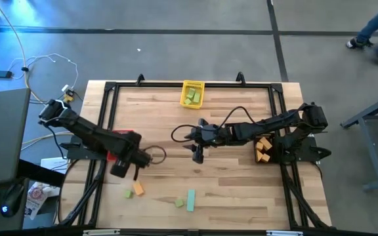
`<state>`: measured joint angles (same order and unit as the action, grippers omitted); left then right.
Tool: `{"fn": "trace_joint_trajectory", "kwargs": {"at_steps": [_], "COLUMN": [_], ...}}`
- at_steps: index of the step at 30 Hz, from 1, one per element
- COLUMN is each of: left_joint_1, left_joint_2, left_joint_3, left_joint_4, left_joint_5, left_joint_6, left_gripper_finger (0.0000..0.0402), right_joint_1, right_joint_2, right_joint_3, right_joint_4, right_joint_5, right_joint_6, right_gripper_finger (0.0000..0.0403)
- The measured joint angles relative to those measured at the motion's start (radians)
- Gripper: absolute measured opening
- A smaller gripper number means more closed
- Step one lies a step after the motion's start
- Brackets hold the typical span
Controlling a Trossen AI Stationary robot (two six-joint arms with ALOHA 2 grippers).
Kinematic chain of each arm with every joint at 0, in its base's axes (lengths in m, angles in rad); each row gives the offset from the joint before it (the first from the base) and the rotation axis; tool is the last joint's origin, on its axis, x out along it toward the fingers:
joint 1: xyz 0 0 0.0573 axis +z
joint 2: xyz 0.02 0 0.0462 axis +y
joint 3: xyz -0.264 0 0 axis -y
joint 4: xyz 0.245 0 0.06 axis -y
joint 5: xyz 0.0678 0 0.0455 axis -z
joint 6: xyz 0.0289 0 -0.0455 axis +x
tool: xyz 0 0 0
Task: Sort & place blocks by color
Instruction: Put the orange block into the black bin
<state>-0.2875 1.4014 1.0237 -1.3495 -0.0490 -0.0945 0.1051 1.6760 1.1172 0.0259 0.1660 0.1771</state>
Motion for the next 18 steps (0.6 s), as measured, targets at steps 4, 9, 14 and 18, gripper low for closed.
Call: {"fn": "trace_joint_trajectory", "kwargs": {"at_steps": [4,9,14,18], "left_joint_1": [-0.069,-0.136,-0.203,-0.253], "left_joint_2": [0.0,0.0,0.0,0.001], "left_joint_3": [0.0,0.0,0.0,0.0], "left_joint_4": [0.05,0.123,0.218,0.287], "left_joint_5": [0.0,0.0,0.0,0.0], "left_joint_6": [0.054,0.144,0.227,0.236], "left_gripper_finger": [0.0204,0.0203,0.0202,0.0202], "right_joint_1": [0.0,0.0,0.0,0.0], "right_joint_2": [0.0,0.0,0.0,0.0], "right_joint_3": [0.0,0.0,0.0,0.0], "right_joint_4": [0.0,0.0,0.0,0.0], "right_joint_5": [0.04,0.041,0.041,0.041], "right_joint_6": [0.003,0.005,0.006,0.006], "right_gripper_finger": [0.0174,0.0174,0.0174,0.0174]}}
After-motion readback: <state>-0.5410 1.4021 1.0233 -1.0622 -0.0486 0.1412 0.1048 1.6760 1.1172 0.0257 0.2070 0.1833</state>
